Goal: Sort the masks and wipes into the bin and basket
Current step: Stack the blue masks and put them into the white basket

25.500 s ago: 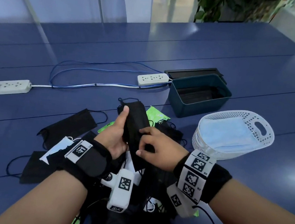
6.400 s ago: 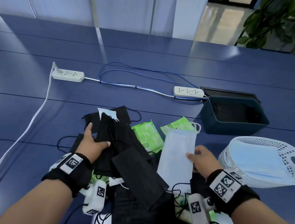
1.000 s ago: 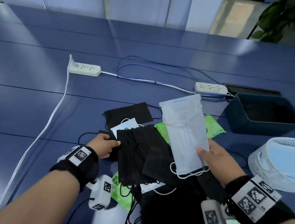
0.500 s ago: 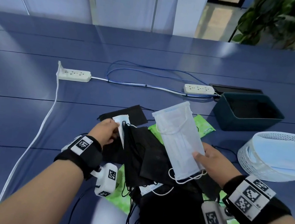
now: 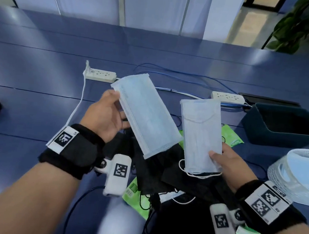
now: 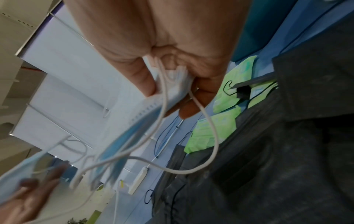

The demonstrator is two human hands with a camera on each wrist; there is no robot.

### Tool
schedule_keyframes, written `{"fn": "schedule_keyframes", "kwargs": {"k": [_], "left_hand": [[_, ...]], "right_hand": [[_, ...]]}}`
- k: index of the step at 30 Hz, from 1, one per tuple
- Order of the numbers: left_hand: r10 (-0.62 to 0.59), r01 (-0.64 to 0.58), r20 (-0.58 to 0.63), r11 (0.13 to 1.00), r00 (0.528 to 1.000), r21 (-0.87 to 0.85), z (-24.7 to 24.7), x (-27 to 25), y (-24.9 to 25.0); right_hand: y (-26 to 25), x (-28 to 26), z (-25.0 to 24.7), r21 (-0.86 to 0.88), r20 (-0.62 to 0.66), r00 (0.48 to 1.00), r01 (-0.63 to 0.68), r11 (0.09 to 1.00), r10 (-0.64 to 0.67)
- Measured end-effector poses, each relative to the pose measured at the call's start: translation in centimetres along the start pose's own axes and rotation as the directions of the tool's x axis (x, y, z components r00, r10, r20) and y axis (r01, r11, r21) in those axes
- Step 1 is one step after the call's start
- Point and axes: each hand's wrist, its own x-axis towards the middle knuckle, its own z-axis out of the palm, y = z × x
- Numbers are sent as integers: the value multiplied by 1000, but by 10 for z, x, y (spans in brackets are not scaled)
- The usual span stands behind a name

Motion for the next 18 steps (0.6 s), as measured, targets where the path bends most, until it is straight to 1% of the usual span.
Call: {"fn": "schedule_keyframes", "kwargs": {"k": [2, 4, 5, 7, 11, 14, 18], "left_hand": [[-109, 107, -18, 991, 994, -74, -8, 3, -17], [-231, 225, -34, 966, 972, -128, -13, 3, -34], [-280, 271, -42, 951, 959, -147, -15, 2, -43], [-335, 321, -56, 931, 941, -175, -15, 0, -57], [-347, 322, -98, 925, 933, -204, -16, -4, -70], [-334, 299, -156, 931, 929, -211, -23, -4, -65], [-286, 230, -245, 945, 927, -231, -38, 1, -52]], "right_hand": [[-7, 1, 4, 71, 10, 1000, 9, 997, -9], [-13, 1, 8, 121, 28, 999, 11, 993, -14], [-16, 1, 9, 128, 43, 999, 9, 992, -15], [-22, 1, 15, 106, 85, 996, 10, 994, -19], [-31, 1, 27, 121, 125, 992, 18, 993, -33], [-33, 2, 29, 76, 161, 985, 46, 996, -58], [-40, 12, 14, -7, 123, 989, 86, 996, -85]]}}
